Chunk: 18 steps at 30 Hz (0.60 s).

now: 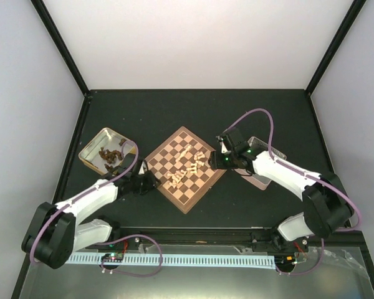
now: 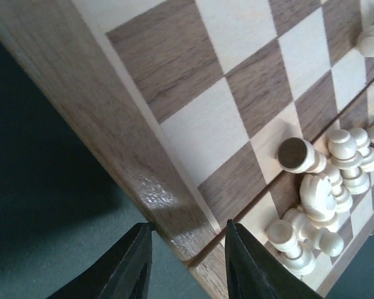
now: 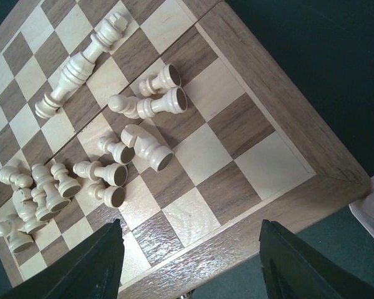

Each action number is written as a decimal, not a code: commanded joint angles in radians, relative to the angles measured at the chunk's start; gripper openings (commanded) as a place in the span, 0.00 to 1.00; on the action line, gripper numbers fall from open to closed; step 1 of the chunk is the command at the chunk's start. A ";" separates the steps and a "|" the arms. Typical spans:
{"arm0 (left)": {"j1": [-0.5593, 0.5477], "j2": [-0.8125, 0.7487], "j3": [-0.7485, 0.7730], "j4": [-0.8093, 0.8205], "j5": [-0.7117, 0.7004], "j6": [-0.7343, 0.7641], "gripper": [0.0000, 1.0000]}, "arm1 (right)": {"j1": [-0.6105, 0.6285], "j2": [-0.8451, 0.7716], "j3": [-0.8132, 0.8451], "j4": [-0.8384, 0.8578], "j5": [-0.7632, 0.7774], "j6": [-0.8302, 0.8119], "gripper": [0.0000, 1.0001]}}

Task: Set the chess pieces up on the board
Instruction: Move the chessboard to the center of the board.

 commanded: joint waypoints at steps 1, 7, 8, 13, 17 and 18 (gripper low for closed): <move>-0.004 0.058 0.037 0.048 -0.058 0.017 0.32 | 0.010 0.016 0.029 0.003 0.015 0.000 0.60; -0.003 0.147 0.109 0.052 -0.090 0.080 0.26 | 0.015 0.044 0.043 -0.001 0.023 -0.017 0.51; -0.002 0.156 0.124 0.052 -0.092 0.094 0.25 | 0.017 0.048 0.046 -0.001 0.026 -0.021 0.49; 0.005 0.258 0.212 0.041 -0.111 0.159 0.25 | 0.037 0.092 0.074 -0.021 0.059 -0.051 0.45; 0.011 0.306 0.262 0.040 -0.118 0.196 0.26 | 0.060 0.139 0.109 -0.047 0.113 -0.082 0.45; 0.013 0.314 0.272 0.036 -0.123 0.203 0.27 | 0.064 0.153 0.119 -0.054 0.127 -0.092 0.46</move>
